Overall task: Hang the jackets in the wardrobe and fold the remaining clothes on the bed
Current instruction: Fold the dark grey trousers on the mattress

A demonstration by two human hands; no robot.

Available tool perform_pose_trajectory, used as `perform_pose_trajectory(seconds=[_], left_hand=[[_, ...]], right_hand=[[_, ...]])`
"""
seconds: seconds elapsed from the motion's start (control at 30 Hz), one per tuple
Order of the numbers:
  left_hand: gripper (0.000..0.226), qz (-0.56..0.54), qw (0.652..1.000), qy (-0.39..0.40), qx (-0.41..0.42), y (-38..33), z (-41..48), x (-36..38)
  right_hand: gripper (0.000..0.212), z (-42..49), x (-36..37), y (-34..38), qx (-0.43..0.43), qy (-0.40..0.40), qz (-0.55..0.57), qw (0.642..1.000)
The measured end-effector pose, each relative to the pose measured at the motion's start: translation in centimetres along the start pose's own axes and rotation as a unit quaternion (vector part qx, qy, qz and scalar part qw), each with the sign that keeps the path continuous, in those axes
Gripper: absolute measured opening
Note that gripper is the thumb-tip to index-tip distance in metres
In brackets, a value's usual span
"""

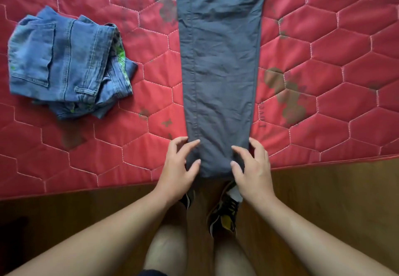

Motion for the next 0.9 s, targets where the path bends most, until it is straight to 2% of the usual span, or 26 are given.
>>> perform_pose_trajectory(seconds=[0.07,0.17,0.23,0.27,0.3,0.33,0.37,0.4,0.43,0.5,0.57,0.6,0.67,0.73,0.77,0.8,0.83,0.87,0.9], left_hand=[[0.037,-0.098,0.986,-0.022,-0.131,0.4,-0.1,0.1],[0.047,-0.227,0.926,-0.016,-0.300,1.6,0.0,0.6],[0.055,-0.249,0.907,0.029,-0.340,2.0,-0.1,0.3],[0.060,-0.238,0.913,0.055,-0.325,2.0,-0.1,0.0],[0.065,-0.209,0.934,0.074,-0.280,1.6,0.0,-0.6],[0.068,-0.162,0.963,0.082,-0.198,0.7,0.5,-1.5],[0.069,-0.105,0.987,0.079,-0.088,-0.7,1.2,-2.3],[0.066,-0.051,0.996,0.073,0.032,-2.1,1.7,-2.8],[0.061,-0.004,0.988,0.061,0.142,-3.3,2.0,-3.1],[0.051,0.072,0.954,0.032,0.289,-5.2,2.8,-3.2],[0.041,0.120,0.933,0.006,0.339,-6.5,3.9,-3.3],[0.036,0.130,0.929,-0.006,0.348,-7.2,4.4,-3.4],[0.028,0.140,0.917,-0.030,0.374,-8.8,5.5,-4.4],[0.016,0.135,0.893,-0.043,0.426,-10.9,7.1,-5.7],[0.012,0.102,0.899,-0.030,0.426,-11.9,8.6,-6.2],[0.009,0.033,0.921,-0.009,0.389,-12.7,10.8,-6.6],[0.008,-0.054,0.949,0.014,0.310,-13.0,13.8,-6.8],[0.011,-0.141,0.970,0.034,0.194,-12.7,17.1,-6.7],[0.016,-0.219,0.971,0.064,0.064,-11.8,20.0,-5.8]], right_hand=[[0.028,0.1,-0.1,-0.3,0.113,0.051,0.122,0.985],[0.038,1.3,0.0,-0.3,0.221,0.122,0.247,0.936],[0.048,1.3,0.1,-1.0,0.313,0.181,0.314,0.878],[0.053,1.0,0.0,-1.4,0.348,0.216,0.337,0.848],[0.059,0.9,-0.3,-1.7,0.359,0.244,0.350,0.830],[0.062,1.0,-0.7,-1.9,0.351,0.264,0.357,0.825],[0.064,1.4,-1.1,-2.0,0.334,0.275,0.360,0.826],[0.063,1.7,-1.4,-1.9,0.313,0.281,0.360,0.833],[0.060,2.2,-1.6,-1.8,0.289,0.276,0.350,0.847],[0.049,3.8,-2.4,-1.2,0.177,0.228,0.286,0.914],[0.040,5.3,-4.1,0.6,-0.015,0.149,0.167,0.975],[0.036,5.6,-5.1,1.7,-0.103,0.108,0.116,0.982],[0.026,5.9,-7.3,3.9,-0.226,0.033,0.078,0.970],[0.018,7.3,-9.6,6.0,-0.275,-0.015,0.108,0.955],[0.020,8.9,-10.7,6.8,-0.260,-0.022,0.150,0.954],[0.023,11.1,-11.3,7.4,-0.217,-0.010,0.210,0.953],[0.021,13.9,-11.4,7.8,-0.141,0.020,0.282,0.949],[0.017,16.8,-10.6,7.8,-0.043,0.062,0.363,0.929],[0.016,19.2,-8.9,7.5,0.065,0.110,0.425,0.896]])
Point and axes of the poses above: each hand's wrist, its own z-axis towards the middle knuckle, its own x-axis out of the palm, y = z × x, the point moved 8 cm from there along z, towards the middle knuckle, and after that the axes turned 15 degrees about -y, right-handed, at the moved point
